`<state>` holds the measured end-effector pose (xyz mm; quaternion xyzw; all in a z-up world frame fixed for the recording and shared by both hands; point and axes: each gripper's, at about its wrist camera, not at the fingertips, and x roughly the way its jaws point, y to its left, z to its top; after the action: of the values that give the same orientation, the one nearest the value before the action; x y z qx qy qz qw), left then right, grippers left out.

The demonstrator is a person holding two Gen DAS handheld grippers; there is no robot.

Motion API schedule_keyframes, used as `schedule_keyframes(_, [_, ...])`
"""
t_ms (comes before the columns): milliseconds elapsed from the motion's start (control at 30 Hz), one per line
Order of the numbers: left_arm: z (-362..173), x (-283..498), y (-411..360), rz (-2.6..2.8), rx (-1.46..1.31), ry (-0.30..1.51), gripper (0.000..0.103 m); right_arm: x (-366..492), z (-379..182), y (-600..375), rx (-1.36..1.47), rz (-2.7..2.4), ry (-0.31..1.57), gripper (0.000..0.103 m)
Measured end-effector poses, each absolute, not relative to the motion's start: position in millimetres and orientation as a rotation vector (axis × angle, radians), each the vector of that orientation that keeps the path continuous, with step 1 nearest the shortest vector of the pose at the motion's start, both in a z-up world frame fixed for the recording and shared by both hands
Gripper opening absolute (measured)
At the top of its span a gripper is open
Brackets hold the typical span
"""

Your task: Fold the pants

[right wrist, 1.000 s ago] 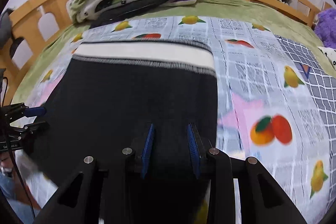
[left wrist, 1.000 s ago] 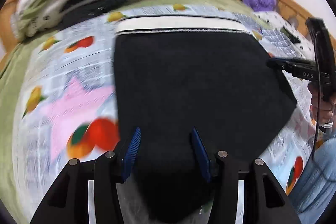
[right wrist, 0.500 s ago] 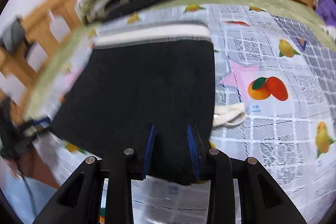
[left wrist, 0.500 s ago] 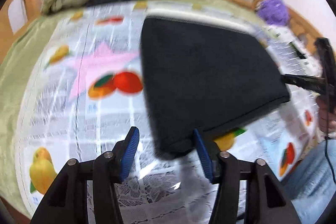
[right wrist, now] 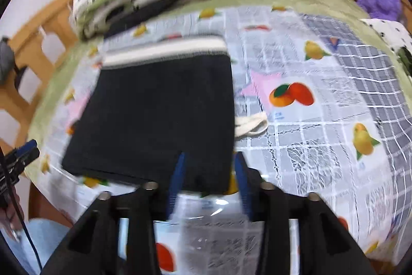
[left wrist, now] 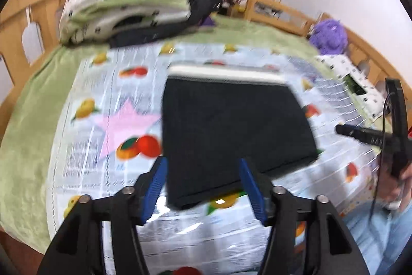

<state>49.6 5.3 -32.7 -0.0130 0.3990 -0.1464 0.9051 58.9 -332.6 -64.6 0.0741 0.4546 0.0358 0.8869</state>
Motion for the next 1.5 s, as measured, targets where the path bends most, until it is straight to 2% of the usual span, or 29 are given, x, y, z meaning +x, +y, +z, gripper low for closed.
schedule_keyframes(67, [-21,36,-9,-0.326,-0.021,0.793,0.064,43,-47,-319,0.139,0.075,0.882,0.065])
schedule_keyframes(233, [-20,4,-31,-0.349,-0.031,0.785,0.065,3,-31,-288,0.083,0.052,0.811,0.068])
schedule_keyframes(300, [-19,-6,-30,-0.300,0.013,0.775,0.065,-9,-28,-280,0.049,0.026,0.783,0.074])
schedule_keyframes(400, [-15,-13,-12,-0.287,-0.063,0.766,0.066,-27,-19,-272,0.051,0.010,0.733,0.079])
schedule_keyframes(467, [-16,-15,-4,-0.273,-0.097,0.781,0.066,-37,-11,-268,0.044,-0.019,0.695,0.093])
schedule_keyframes(833, [-6,-40,-24,-0.183,0.067,0.697,0.066,-45,-4,-260,0.038,-0.013,0.710,0.094])
schedule_keyframes(1500, [-4,-39,-23,-0.181,0.035,0.711,0.066,-51,-2,-260,0.025,-0.006,0.712,0.094])
